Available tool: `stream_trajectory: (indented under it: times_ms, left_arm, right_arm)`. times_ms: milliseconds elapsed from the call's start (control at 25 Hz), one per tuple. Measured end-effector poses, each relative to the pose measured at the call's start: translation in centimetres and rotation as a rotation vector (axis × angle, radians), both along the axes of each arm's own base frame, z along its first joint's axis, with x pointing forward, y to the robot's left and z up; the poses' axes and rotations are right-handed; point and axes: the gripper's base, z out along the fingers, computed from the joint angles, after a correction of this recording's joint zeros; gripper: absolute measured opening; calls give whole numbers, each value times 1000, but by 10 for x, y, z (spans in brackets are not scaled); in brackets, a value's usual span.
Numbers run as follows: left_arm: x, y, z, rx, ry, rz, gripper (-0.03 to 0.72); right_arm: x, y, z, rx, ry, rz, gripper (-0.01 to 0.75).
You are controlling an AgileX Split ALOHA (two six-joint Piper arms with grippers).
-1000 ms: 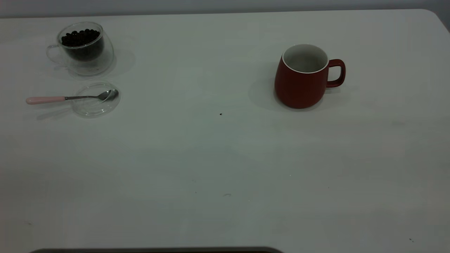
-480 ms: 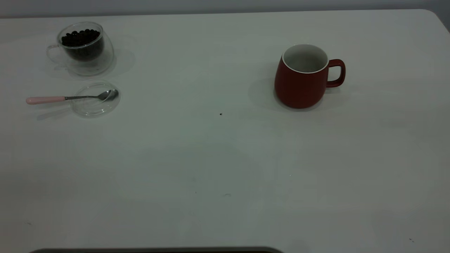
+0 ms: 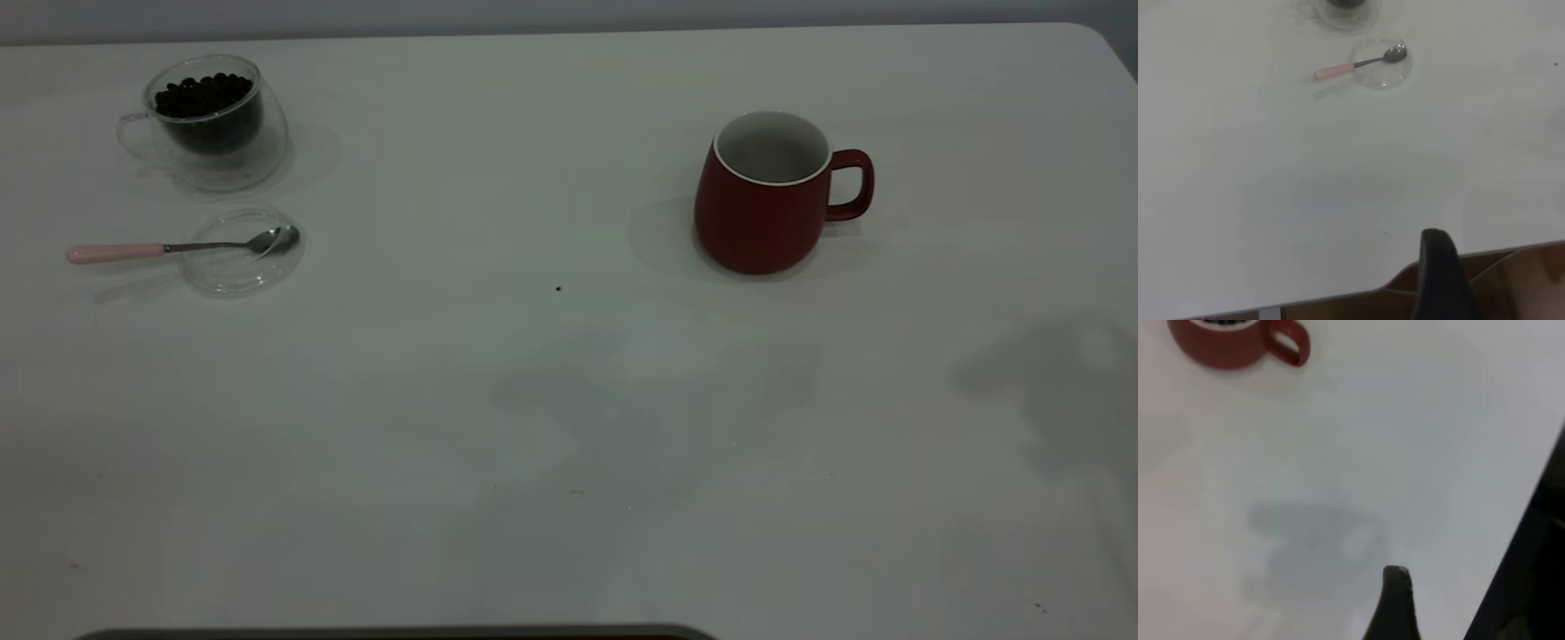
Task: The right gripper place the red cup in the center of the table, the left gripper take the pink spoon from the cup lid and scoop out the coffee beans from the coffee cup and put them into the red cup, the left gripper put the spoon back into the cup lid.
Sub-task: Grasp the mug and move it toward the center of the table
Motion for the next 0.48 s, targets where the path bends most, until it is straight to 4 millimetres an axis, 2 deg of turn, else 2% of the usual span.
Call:
stream_trajectory:
  times_ms: [200,320,480]
  left_arm:
    - [0,0,0,0,0,0,505]
    - [0,0,0,0,0,0,505]
    - [0,0,0,0,0,0,505]
  right_arm:
    - [70,11,-58,-106,138,187,698]
    - [101,23,-91,-146,186,283,695]
    - [129,41,-125,-195,214,413,691]
